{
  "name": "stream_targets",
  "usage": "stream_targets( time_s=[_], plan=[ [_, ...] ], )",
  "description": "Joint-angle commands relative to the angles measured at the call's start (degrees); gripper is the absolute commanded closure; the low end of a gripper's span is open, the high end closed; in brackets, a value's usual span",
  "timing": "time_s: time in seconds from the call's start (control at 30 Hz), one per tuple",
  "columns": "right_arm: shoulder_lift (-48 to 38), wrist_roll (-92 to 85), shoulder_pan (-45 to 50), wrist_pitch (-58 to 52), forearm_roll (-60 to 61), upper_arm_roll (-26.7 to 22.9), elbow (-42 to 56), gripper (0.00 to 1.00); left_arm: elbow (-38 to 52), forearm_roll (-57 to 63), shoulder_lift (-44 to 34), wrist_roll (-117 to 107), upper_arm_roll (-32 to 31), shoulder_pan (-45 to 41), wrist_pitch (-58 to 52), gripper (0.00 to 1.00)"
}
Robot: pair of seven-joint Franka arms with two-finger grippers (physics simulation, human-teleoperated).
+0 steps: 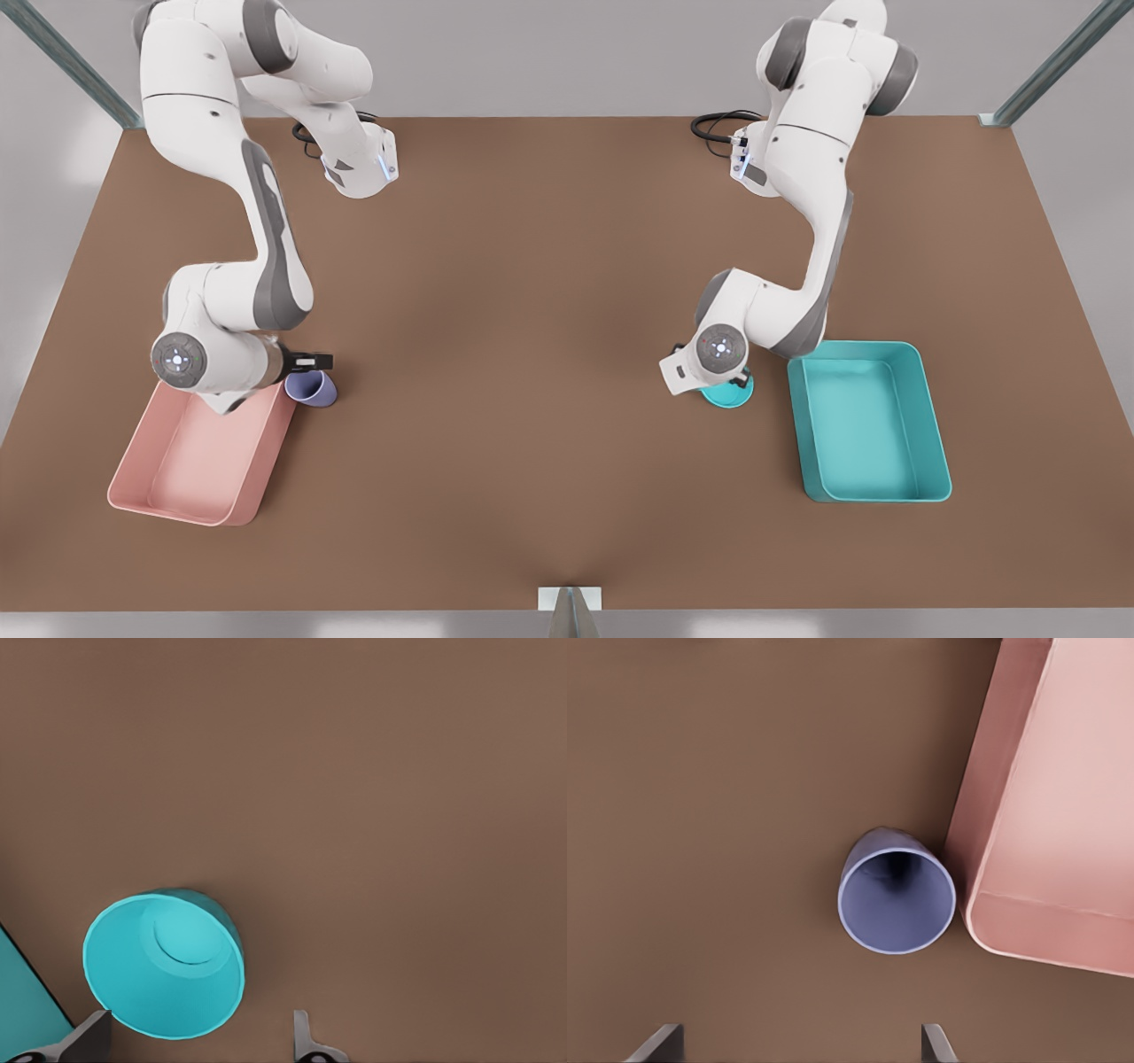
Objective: Put the bowls and cups in different boxes
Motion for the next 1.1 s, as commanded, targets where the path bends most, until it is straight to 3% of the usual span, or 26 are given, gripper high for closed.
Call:
stream_targets(
  time_s=[0.0,0.33,0.4,0.47,0.5,0.57,0.6,0.73,0.8,0.87,0.93,0.97,1.0,1.07],
  plan=[
    [1.8,-0.8,-0.3,13.3,1.3,0.0,-0.2,0.0,-3.1,0.8,0.0,0.2,0.0,0.0,13.1,0.0],
    [1.1,-0.7,-0.2,20.0,0.6,-0.2,-10.1,0.0,-10.7,4.2,2.2,-3.3,0.0,-0.6,18.3,0.0],
    [1.1,-0.8,-0.2,20.1,0.5,-0.3,-11.6,0.0,-10.6,4.3,2.8,-3.3,0.0,-0.6,19.0,0.1],
    [1.1,-0.8,-0.2,20.1,0.4,-0.3,-13.1,0.0,-10.5,4.3,3.0,-3.3,0.0,-0.6,19.3,0.46],
    [1.1,-0.8,-0.2,20.1,0.4,-0.3,-13.2,0.0,-10.4,4.2,3.1,-3.5,0.1,-0.6,19.2,0.59],
    [1.8,-0.8,0.0,20.9,0.3,-0.3,-13.2,0.0,-10.1,4.2,2.9,-4.4,0.2,-0.6,18.7,0.73],
    [2.5,-0.8,0.0,21.1,0.2,-0.3,-13.2,0.0,-10.1,4.2,2.2,-4.4,0.1,-0.8,17.3,0.77],
    [4.4,-0.7,0.0,22.0,-0.4,-0.3,-13.1,0.0,-7.8,4.3,-0.1,-4.7,0.2,-1.0,9.6,0.79],
    [5.0,-0.7,0.0,22.1,-0.3,-0.3,-12.9,0.01,-1.6,7.1,-1.2,-4.7,0.3,-0.4,-1.0,0.79],
    [5.5,-0.7,0.0,22.1,-0.3,-0.4,-12.8,0.12,9.9,7.3,-2.8,-4.7,1.2,4.9,-15.6,0.79],
    [5.5,-0.7,-0.2,22.0,-0.4,-0.3,-12.8,0.44,13.7,7.3,-3.0,-4.5,1.3,11.0,-17.4,0.79],
    [5.5,-0.7,-0.2,21.8,-0.4,-0.4,-12.5,0.64,15.1,7.2,-1.4,-4.5,1.4,15.3,-14.2,0.79],
    [5.5,-0.7,-0.2,21.4,-0.3,-0.4,-12.3,0.76,15.1,6.7,-0.2,-4.6,1.9,17.3,-11.6,0.79],
    [5.2,-0.4,-0.2,20.1,-0.2,-0.3,-11.2,0.79,14.5,1.6,2.1,-4.1,4.5,19.1,-7.2,0.79]
  ],
)
